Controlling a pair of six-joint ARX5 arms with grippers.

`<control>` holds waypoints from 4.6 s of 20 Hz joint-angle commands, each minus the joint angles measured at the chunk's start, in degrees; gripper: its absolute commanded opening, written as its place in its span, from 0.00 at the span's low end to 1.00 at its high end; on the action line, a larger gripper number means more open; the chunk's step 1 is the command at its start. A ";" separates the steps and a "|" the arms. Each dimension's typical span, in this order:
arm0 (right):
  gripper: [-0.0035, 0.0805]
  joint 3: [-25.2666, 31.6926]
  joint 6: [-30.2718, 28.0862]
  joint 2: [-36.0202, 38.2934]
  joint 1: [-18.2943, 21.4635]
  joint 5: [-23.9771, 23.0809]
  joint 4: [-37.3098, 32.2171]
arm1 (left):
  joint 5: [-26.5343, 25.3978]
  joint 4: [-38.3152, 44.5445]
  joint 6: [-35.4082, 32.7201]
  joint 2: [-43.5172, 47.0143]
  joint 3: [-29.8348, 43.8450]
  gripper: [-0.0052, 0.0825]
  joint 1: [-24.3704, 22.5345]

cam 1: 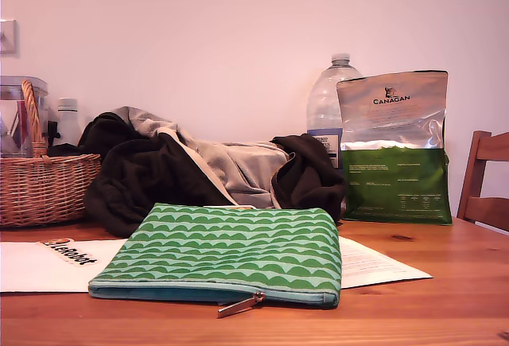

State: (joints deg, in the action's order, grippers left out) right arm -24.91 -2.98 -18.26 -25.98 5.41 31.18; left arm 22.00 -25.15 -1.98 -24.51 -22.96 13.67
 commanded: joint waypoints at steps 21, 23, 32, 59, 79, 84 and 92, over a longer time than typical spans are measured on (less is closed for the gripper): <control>0.15 -2.51 23.32 -28.37 -0.24 12.63 -18.34 | 10.60 14.62 0.61 -12.31 0.66 0.04 5.07; 0.27 -5.11 25.79 -34.51 -0.20 12.63 -18.29 | 10.60 14.97 0.48 -13.68 0.66 0.04 6.78; 0.43 -15.21 33.22 -57.70 0.26 18.95 -18.03 | 10.54 15.30 0.48 -16.41 0.66 0.04 9.66; 0.27 -19.91 34.51 -79.49 -0.74 18.05 -30.77 | 8.98 14.86 0.46 -16.41 0.66 0.04 9.64; 0.03 -30.80 42.51 -79.28 -0.63 35.19 -28.76 | 2.01 24.57 6.34 -30.95 0.68 0.05 18.23; 0.03 -33.70 44.70 -79.28 -0.63 36.26 -28.76 | -5.22 28.48 12.70 -34.56 0.68 0.20 23.50; 0.03 -35.54 49.77 -79.28 -2.40 36.85 -31.39 | -16.79 36.65 20.31 -42.12 0.68 0.25 32.20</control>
State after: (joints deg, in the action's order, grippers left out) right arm -58.96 45.82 -96.68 -27.75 41.65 0.99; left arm 5.78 10.41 17.69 -66.02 -22.90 45.25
